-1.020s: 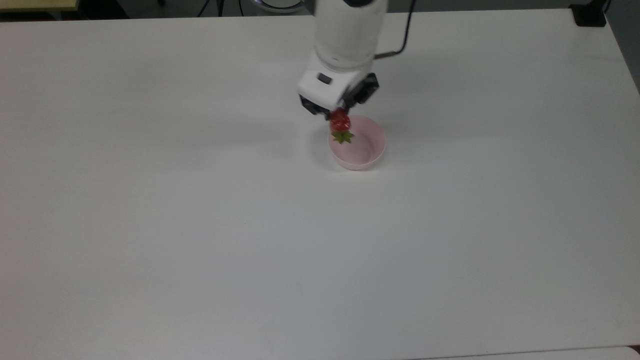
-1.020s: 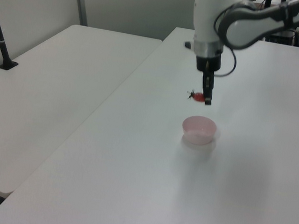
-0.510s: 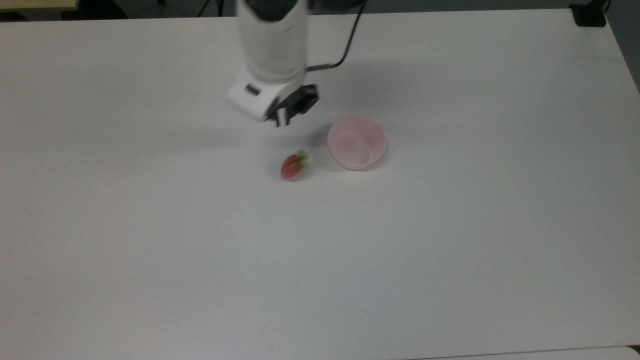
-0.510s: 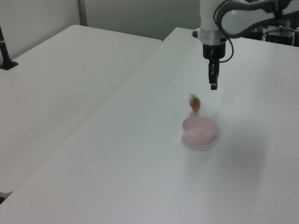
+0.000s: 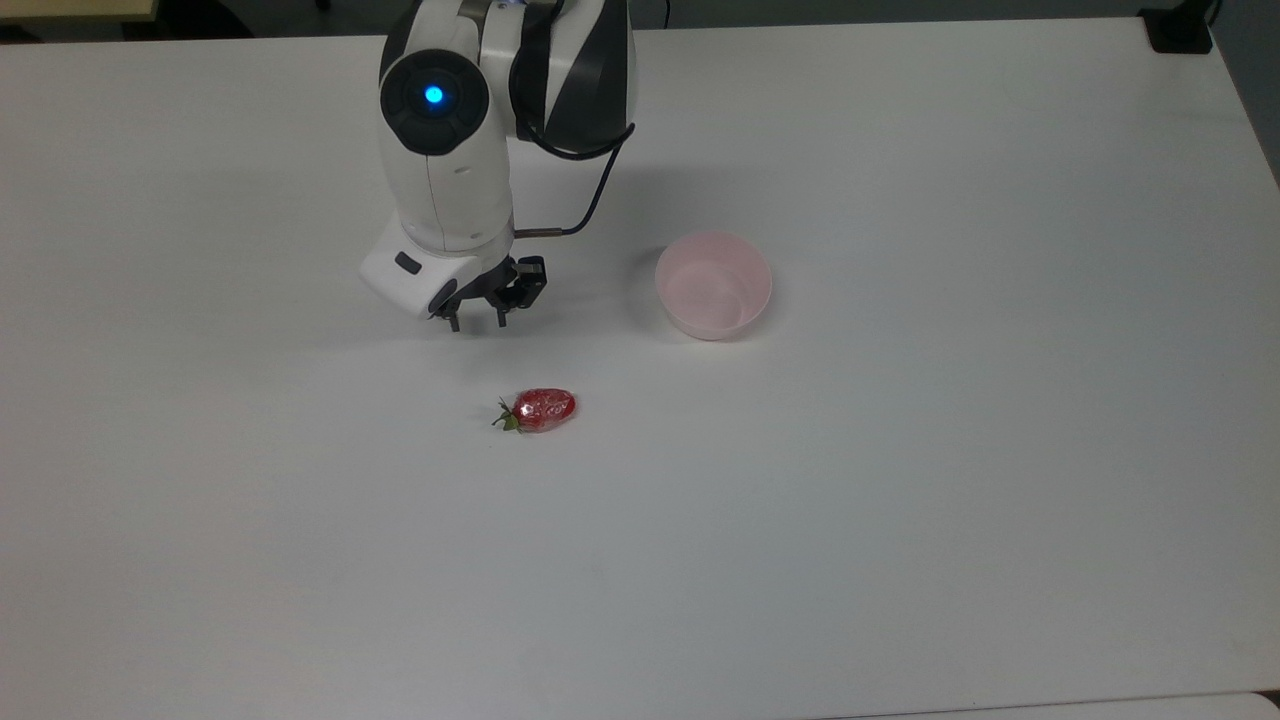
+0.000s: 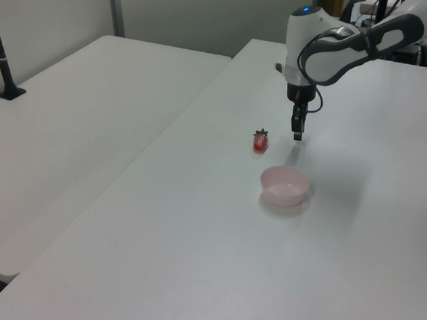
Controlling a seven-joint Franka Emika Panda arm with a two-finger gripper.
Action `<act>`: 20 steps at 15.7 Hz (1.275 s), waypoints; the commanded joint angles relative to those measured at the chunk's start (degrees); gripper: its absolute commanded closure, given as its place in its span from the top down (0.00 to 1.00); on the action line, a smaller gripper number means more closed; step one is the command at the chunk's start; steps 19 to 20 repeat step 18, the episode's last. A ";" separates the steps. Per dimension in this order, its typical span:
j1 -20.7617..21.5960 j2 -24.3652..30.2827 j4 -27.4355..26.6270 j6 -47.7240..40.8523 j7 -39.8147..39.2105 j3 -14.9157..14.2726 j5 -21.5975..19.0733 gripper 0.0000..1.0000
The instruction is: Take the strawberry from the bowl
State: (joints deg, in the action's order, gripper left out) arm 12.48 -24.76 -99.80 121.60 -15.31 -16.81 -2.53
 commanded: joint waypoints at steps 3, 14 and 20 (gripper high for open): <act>0.71 8.74 -0.66 -1.28 0.19 -0.07 0.86 1.00; -15.47 24.67 -0.75 -10.33 18.71 15.75 4.28 1.00; -15.12 24.76 -0.66 -10.51 17.25 15.84 5.87 1.00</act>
